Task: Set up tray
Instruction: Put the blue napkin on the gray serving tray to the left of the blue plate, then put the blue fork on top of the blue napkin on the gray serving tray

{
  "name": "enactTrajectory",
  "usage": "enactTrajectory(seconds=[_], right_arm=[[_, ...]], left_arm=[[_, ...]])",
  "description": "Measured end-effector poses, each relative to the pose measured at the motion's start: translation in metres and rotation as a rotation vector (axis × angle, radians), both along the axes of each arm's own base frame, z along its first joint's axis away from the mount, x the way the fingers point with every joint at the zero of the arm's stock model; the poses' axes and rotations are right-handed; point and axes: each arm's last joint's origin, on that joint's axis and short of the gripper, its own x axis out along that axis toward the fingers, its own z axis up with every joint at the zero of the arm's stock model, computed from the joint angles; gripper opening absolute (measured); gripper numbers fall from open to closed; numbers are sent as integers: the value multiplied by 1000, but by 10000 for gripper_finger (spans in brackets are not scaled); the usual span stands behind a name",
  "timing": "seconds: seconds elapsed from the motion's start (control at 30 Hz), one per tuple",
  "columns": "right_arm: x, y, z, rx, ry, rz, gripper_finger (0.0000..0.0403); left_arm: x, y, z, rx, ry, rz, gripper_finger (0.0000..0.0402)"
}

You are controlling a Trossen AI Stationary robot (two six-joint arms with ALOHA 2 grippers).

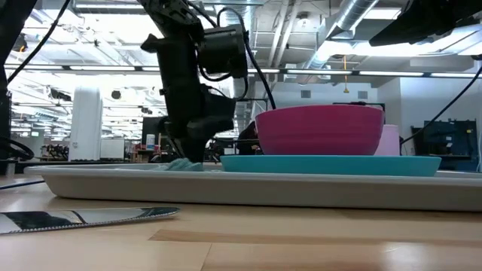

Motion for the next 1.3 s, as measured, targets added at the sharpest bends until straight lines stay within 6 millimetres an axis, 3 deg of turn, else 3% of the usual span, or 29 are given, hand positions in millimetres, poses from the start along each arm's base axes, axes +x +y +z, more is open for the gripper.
enactTrajectory(seconds=[0.37,0.63,0.83,1.07,1.3], right_arm=[[0,0,0,-3,4,0,0],[-1,0,-1,-11,14,1,0],[0,-1,-1,-70,29,27,0],[4,-3,4,-139,11,43,0],[13,-11,12,-155,-52,1,0]], left_arm=[[6,-21,67,83,6,0,0],[-15,-58,92,38,150,116,0],[-45,-109,95,37,218,302,0],[-79,-177,80,27,103,464,0],[-102,-213,65,75,48,410,15]])
